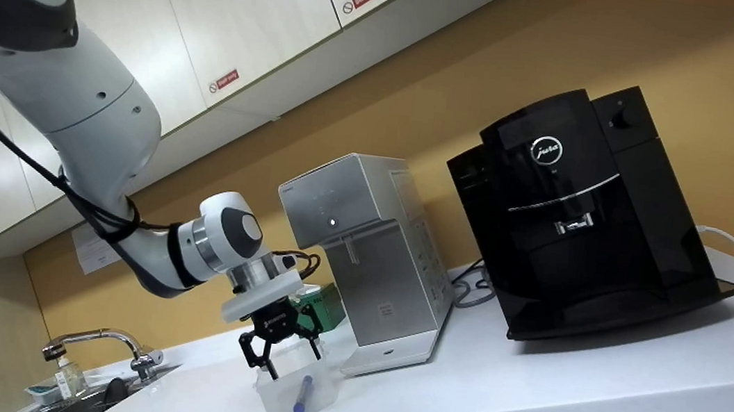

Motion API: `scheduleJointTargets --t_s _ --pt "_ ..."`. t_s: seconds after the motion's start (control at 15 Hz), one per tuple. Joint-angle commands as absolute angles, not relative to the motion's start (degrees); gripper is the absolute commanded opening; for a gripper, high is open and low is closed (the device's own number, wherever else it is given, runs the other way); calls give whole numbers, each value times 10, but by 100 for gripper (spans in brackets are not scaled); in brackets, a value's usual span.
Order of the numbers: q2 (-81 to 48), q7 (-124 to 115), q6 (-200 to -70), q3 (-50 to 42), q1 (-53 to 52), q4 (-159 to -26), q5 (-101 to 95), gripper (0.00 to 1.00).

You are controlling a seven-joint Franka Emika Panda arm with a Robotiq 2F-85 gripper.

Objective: Put the black marker inside the container

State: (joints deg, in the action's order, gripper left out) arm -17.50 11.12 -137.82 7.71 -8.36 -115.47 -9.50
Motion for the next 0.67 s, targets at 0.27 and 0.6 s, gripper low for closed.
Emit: scheduleJointTargets --t_s 0.27,0.6 --pt "-106 86 -1374 75 -77 -1153 -68 100" --pt "-89 29 -1314 66 -83 -1149 -83 100"
